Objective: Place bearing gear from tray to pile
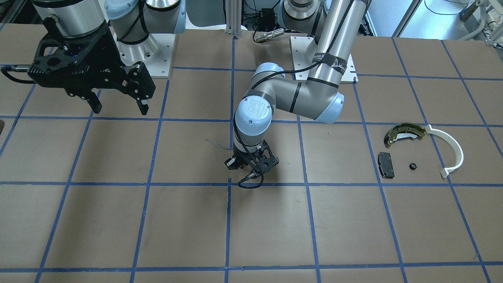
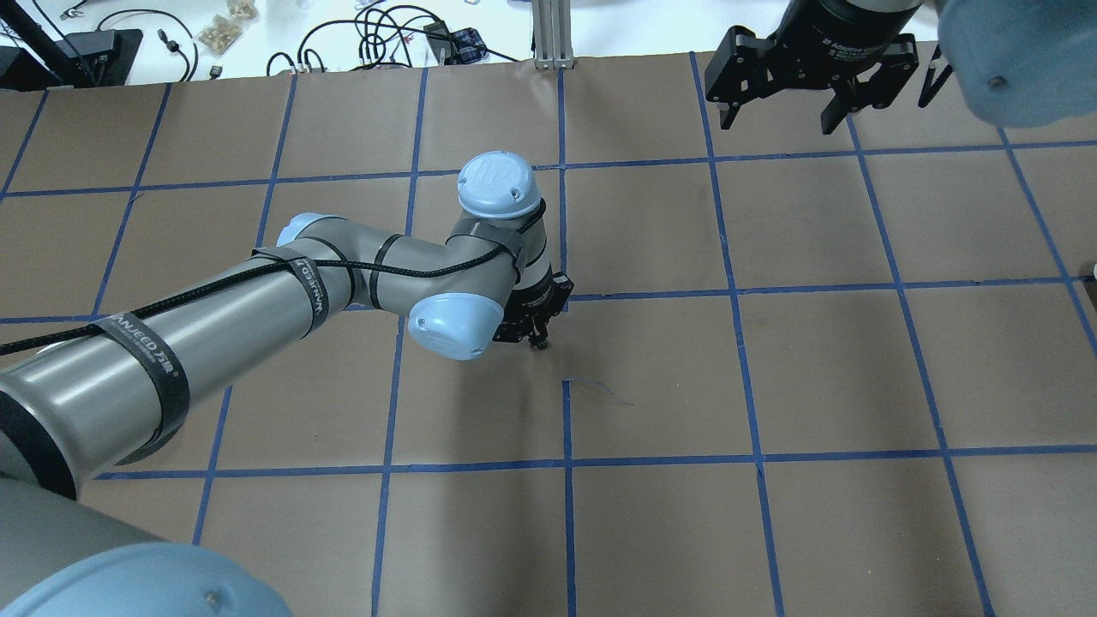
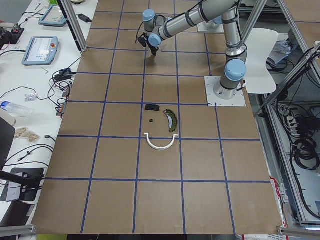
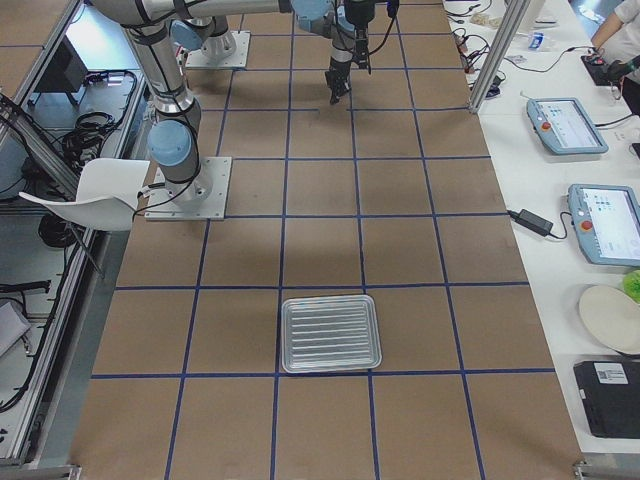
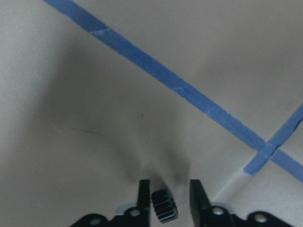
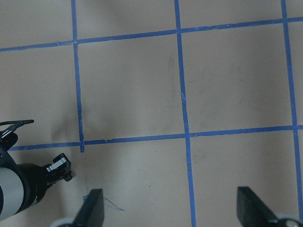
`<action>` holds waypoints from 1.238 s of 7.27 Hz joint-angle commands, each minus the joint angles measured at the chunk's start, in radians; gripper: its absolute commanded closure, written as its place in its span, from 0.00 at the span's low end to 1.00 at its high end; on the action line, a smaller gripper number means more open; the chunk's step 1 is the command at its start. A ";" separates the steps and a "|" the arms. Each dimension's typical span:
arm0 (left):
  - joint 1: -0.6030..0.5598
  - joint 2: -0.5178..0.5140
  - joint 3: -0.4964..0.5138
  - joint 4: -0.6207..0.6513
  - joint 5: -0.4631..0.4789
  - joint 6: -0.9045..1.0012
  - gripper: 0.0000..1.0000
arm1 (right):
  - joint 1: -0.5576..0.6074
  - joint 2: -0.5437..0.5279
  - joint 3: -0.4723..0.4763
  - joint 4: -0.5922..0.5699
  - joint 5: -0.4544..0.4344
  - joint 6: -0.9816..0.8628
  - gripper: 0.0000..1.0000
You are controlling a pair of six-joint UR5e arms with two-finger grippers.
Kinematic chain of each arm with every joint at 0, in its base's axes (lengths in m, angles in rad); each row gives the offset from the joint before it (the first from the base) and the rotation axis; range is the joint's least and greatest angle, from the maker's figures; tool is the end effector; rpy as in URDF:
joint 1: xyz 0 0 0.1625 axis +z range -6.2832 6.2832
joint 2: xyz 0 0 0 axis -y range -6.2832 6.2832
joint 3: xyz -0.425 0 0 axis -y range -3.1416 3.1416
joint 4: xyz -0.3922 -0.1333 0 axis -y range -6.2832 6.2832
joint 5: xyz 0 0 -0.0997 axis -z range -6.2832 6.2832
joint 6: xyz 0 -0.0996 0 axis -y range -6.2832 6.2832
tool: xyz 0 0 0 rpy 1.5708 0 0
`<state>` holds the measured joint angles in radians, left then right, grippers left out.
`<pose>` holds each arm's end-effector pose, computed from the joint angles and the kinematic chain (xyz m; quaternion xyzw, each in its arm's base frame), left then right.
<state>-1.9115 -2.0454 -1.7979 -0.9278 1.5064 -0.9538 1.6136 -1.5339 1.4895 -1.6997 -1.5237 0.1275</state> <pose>-0.3280 -0.5070 0.1823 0.3024 -0.9522 -0.0428 0.0080 0.1602 -0.5165 0.5238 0.0401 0.9952 -0.0842 0.0307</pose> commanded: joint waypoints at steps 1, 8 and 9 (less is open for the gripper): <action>0.035 0.036 0.023 -0.032 0.011 0.143 1.00 | 0.000 0.000 0.000 0.000 -0.004 0.012 0.00; 0.605 0.129 0.181 -0.418 0.090 1.124 1.00 | -0.001 -0.005 -0.003 0.075 -0.003 0.009 0.00; 0.671 0.129 0.163 -0.413 0.101 1.212 1.00 | -0.001 -0.005 -0.003 0.077 -0.001 0.009 0.00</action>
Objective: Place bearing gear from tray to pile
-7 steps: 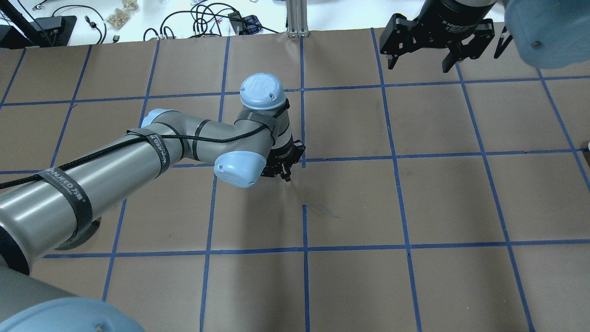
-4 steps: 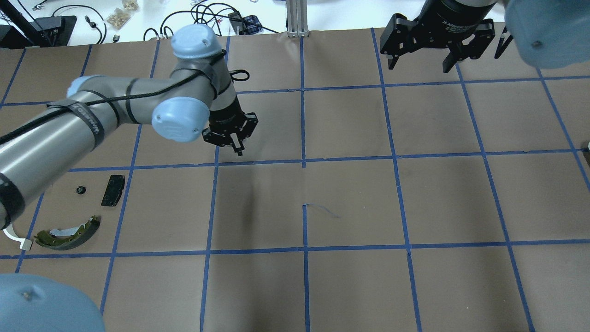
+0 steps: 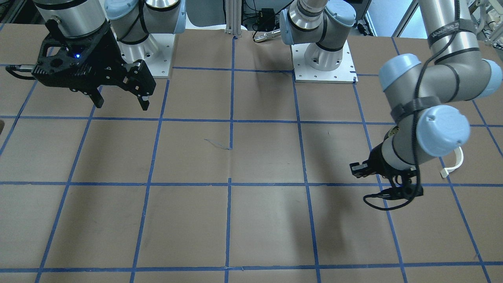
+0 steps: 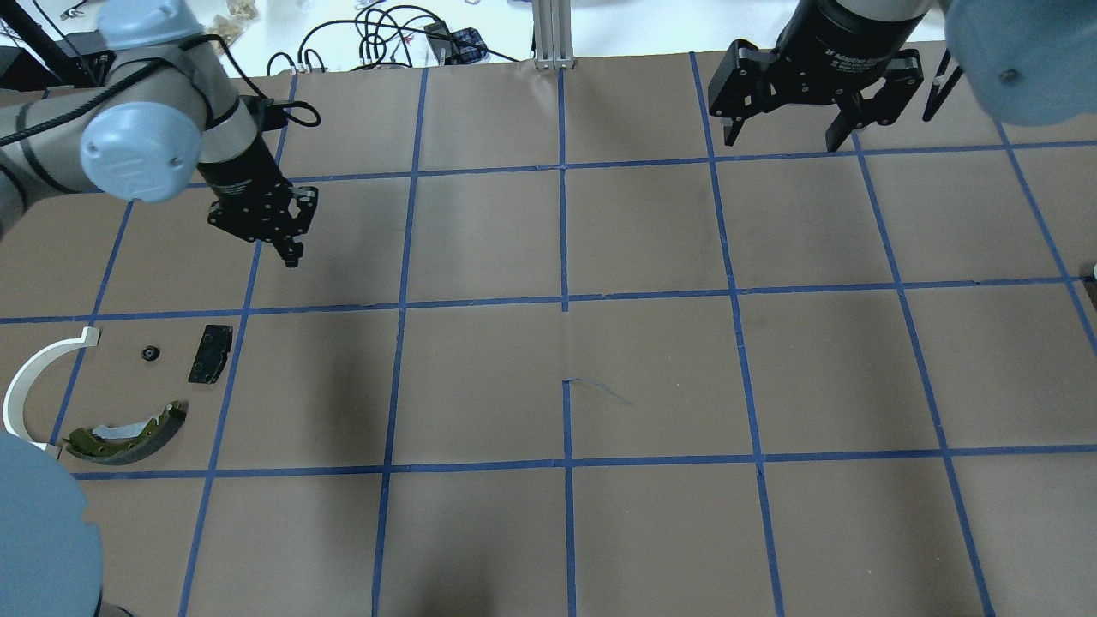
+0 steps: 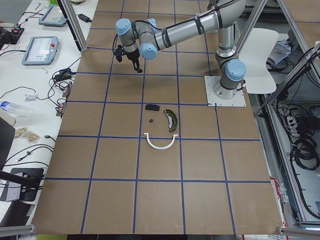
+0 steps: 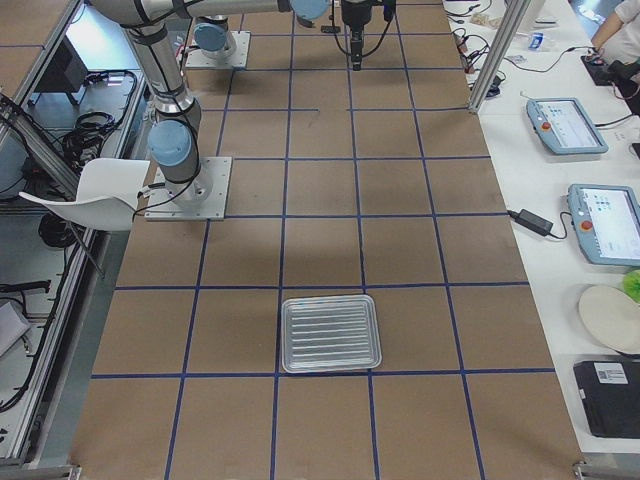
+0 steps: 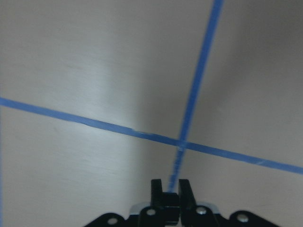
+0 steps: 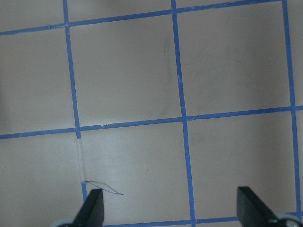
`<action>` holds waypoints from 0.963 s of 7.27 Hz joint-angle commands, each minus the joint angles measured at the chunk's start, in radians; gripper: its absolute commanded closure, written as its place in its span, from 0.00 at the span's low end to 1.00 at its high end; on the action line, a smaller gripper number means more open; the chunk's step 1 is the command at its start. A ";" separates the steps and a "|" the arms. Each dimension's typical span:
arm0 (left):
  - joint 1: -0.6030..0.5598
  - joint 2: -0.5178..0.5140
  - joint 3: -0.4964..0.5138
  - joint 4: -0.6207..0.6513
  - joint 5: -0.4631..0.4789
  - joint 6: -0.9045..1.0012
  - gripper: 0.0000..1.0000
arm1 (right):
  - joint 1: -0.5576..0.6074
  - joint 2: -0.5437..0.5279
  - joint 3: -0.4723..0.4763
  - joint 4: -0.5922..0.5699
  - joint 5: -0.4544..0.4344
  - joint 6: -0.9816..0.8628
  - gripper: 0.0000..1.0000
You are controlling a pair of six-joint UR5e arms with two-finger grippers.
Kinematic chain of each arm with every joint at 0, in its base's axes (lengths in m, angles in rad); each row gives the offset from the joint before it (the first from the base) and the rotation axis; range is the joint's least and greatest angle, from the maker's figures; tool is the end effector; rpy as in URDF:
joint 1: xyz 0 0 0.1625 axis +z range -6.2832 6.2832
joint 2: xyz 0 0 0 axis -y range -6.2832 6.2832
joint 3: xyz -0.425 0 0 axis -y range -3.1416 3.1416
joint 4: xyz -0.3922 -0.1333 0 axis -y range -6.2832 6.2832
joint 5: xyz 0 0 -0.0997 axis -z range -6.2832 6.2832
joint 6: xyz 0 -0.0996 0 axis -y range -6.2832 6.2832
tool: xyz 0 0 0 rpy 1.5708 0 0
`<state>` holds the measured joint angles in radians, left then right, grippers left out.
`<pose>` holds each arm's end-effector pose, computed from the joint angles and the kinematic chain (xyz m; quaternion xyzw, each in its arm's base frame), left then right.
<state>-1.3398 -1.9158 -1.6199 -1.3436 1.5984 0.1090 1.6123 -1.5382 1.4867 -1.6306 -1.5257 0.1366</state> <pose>0.0075 -0.6019 0.2971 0.0596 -0.9946 -0.0845 0.0005 0.1591 -0.5095 0.5197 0.0462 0.9971 -0.0534 0.0274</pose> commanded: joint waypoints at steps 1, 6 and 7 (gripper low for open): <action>0.156 0.000 -0.049 0.027 0.056 0.250 1.00 | 0.000 -0.002 0.000 0.006 0.001 0.000 0.00; 0.363 -0.014 -0.250 0.377 0.067 0.561 1.00 | 0.000 -0.002 0.001 0.009 0.001 0.000 0.00; 0.364 -0.023 -0.245 0.377 0.063 0.561 1.00 | 0.000 -0.002 0.003 0.009 0.001 0.000 0.00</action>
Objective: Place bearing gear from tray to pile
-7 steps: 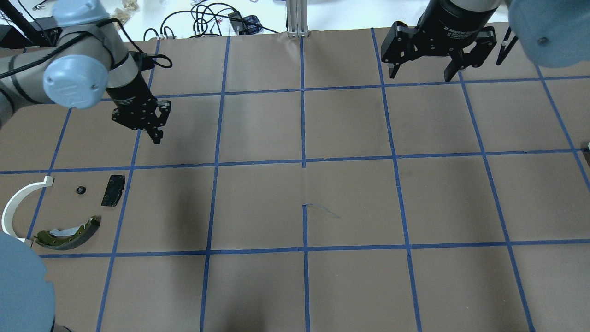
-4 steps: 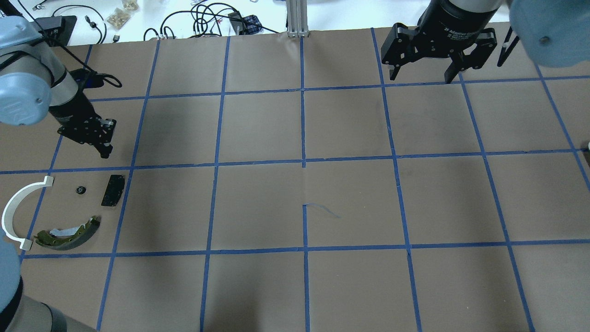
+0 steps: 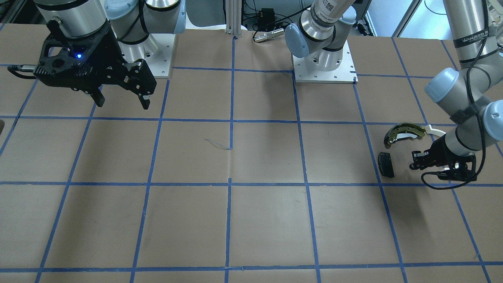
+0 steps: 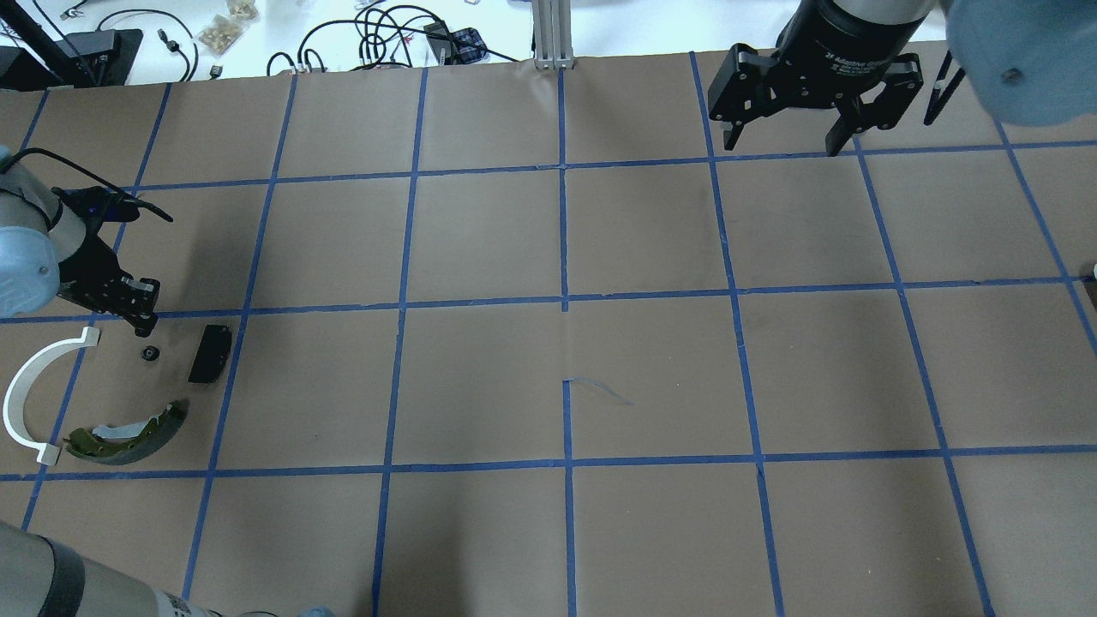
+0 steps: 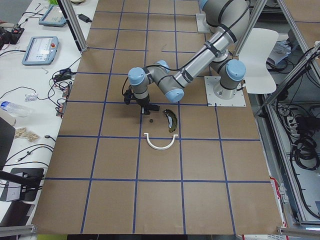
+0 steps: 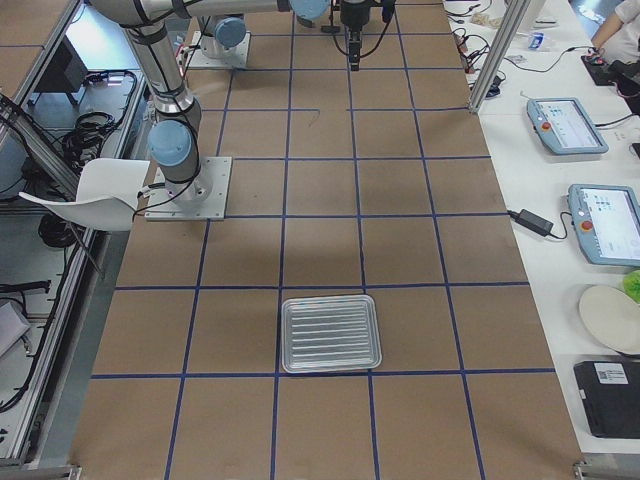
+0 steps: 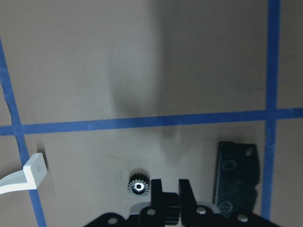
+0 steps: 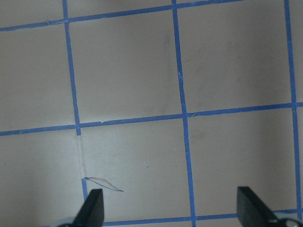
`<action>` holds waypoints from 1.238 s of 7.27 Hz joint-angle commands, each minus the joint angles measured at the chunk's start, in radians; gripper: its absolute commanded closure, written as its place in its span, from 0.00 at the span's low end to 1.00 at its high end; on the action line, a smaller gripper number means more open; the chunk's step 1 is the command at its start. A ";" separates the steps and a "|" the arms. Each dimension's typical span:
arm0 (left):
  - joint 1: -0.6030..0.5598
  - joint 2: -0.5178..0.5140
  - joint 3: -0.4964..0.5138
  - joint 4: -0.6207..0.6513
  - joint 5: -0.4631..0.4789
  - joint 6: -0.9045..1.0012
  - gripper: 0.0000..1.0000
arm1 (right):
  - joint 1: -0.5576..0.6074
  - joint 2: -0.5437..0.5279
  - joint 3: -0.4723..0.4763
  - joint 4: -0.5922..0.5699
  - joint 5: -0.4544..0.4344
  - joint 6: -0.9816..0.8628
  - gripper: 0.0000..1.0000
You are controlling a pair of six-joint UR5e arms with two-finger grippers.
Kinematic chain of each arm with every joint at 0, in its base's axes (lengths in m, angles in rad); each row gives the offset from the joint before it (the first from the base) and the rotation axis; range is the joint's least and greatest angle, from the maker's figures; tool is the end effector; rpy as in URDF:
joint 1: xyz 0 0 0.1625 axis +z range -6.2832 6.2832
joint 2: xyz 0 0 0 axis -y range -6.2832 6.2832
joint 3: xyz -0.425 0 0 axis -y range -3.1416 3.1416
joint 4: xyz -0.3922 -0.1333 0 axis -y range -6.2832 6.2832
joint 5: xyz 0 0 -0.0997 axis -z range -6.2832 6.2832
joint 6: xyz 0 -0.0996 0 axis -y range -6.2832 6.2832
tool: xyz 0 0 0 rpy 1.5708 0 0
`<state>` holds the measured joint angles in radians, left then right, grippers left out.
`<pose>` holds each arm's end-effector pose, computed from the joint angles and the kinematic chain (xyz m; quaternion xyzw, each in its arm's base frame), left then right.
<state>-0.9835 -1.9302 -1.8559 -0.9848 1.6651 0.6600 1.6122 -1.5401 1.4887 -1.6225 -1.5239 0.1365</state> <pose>0.2053 -0.5321 0.2199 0.0377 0.9978 0.0512 0.0212 0.1591 -0.5080 0.5187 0.0462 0.9973 -0.0492 0.0279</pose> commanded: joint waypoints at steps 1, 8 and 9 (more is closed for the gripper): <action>0.008 -0.015 -0.015 0.018 -0.005 0.010 1.00 | 0.000 0.000 0.001 0.003 -0.002 0.000 0.00; 0.011 -0.016 -0.046 0.014 -0.005 0.015 0.95 | 0.000 0.000 0.001 -0.004 0.002 0.000 0.00; 0.011 -0.016 -0.046 0.014 -0.004 0.012 0.88 | 0.000 0.002 0.001 -0.005 0.004 -0.002 0.00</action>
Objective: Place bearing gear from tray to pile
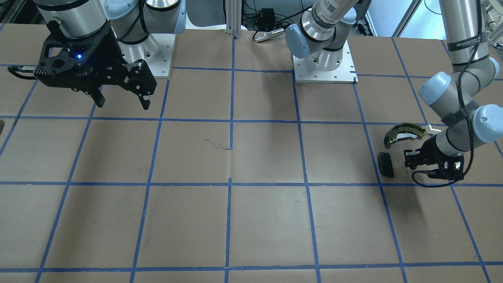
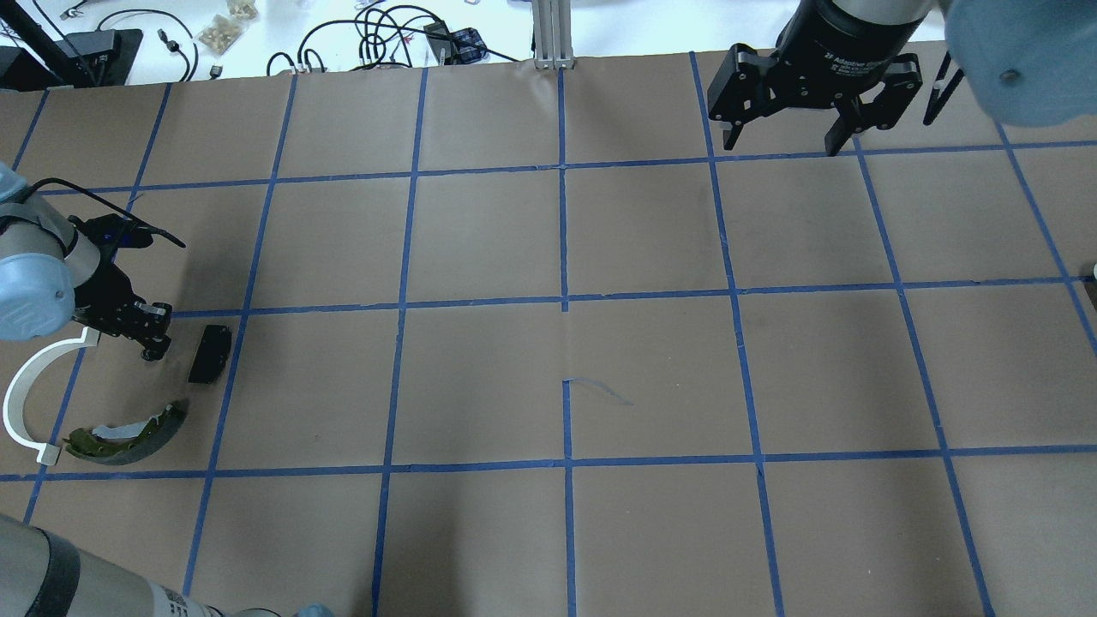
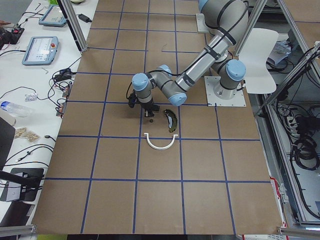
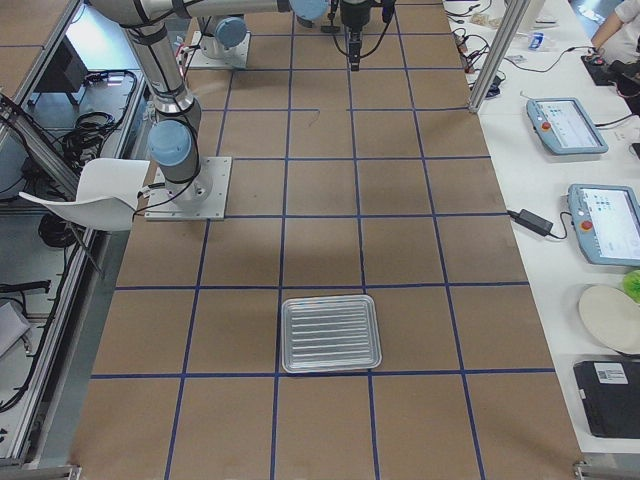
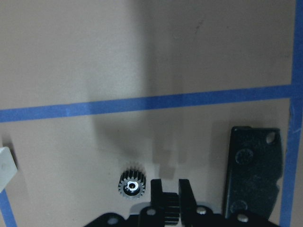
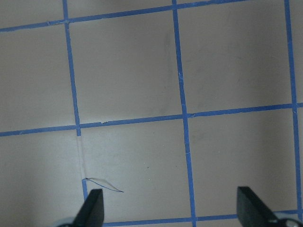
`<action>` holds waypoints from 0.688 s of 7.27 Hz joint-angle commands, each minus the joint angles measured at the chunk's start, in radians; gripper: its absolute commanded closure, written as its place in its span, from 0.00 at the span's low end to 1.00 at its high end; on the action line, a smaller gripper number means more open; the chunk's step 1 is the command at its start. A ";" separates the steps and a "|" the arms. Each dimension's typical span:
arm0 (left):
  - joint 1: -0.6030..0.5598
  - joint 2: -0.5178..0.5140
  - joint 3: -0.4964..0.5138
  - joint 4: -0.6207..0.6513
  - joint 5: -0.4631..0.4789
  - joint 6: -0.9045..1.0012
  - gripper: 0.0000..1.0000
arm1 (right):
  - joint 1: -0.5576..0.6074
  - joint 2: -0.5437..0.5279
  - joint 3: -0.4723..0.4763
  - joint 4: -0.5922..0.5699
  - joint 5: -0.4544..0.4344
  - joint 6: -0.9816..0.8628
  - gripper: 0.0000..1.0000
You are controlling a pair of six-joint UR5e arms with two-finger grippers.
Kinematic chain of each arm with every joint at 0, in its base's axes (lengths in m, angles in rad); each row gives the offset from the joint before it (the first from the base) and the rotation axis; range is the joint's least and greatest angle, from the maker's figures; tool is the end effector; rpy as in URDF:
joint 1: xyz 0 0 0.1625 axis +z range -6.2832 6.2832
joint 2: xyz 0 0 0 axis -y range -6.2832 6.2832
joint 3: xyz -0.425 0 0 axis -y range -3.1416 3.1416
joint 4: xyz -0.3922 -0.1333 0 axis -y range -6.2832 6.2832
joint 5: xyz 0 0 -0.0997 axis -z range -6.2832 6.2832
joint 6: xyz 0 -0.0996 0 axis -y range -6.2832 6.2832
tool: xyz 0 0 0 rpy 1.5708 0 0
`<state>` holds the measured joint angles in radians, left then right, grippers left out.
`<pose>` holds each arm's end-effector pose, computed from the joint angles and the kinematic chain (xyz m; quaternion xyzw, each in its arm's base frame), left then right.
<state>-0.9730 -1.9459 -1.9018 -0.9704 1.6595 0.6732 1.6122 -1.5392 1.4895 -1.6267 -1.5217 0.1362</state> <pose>0.2026 -0.5187 0.1943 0.0399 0.9968 0.0688 0.0043 0.1594 -0.5086 0.5184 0.0460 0.9972 -0.0504 0.0291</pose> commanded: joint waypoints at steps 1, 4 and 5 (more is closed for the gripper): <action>0.000 -0.001 0.001 -0.002 0.002 -0.001 0.86 | 0.000 0.001 0.000 -0.001 0.002 -0.001 0.00; 0.000 -0.001 0.004 -0.002 0.008 -0.006 0.42 | 0.000 0.001 0.000 -0.001 0.002 0.000 0.00; 0.000 -0.001 0.001 -0.002 0.008 -0.009 0.12 | 0.000 0.001 0.000 -0.001 0.002 0.000 0.00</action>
<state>-0.9726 -1.9466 -1.8989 -0.9725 1.6662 0.6681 1.6122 -1.5386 1.4895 -1.6271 -1.5202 0.1363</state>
